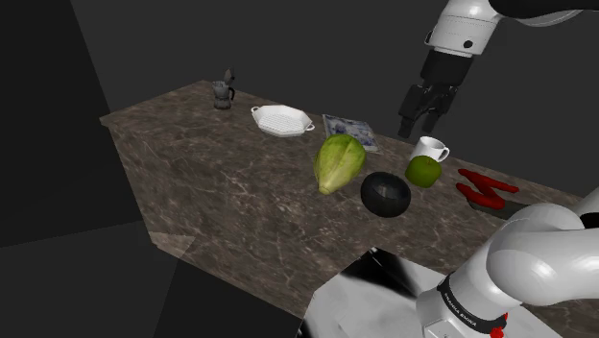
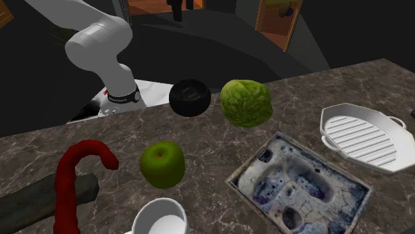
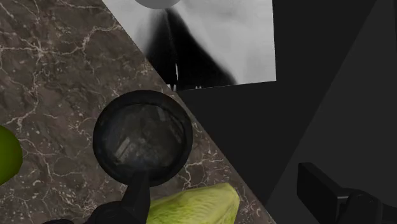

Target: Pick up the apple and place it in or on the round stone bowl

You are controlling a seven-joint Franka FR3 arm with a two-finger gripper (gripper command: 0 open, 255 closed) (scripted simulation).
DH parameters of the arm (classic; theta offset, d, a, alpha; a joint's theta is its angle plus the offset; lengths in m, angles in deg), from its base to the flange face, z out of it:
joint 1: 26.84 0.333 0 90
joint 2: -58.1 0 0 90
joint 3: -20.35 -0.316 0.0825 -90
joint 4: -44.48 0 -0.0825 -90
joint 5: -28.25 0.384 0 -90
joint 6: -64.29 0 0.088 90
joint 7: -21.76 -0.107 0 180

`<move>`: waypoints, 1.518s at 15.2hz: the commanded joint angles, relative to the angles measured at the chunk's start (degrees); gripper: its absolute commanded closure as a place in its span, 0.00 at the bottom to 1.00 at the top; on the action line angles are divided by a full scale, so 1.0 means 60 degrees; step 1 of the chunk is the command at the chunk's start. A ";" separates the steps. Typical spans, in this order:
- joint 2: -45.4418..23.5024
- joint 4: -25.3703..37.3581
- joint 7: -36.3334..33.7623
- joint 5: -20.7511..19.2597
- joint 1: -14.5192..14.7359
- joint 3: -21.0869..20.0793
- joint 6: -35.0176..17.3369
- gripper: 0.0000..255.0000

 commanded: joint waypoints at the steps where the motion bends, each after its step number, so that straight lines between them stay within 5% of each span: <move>1: 0.0000 0.0000 0.0000 0.0000 0.0000 0.0000 0.0000 0.00; 12: -0.0633 -0.0866 0.3004 -0.1874 -0.0668 0.2303 -0.1133 0.00; 23: -0.2995 -0.0250 0.5925 -0.3167 -0.1094 0.4617 -0.2809 0.00</move>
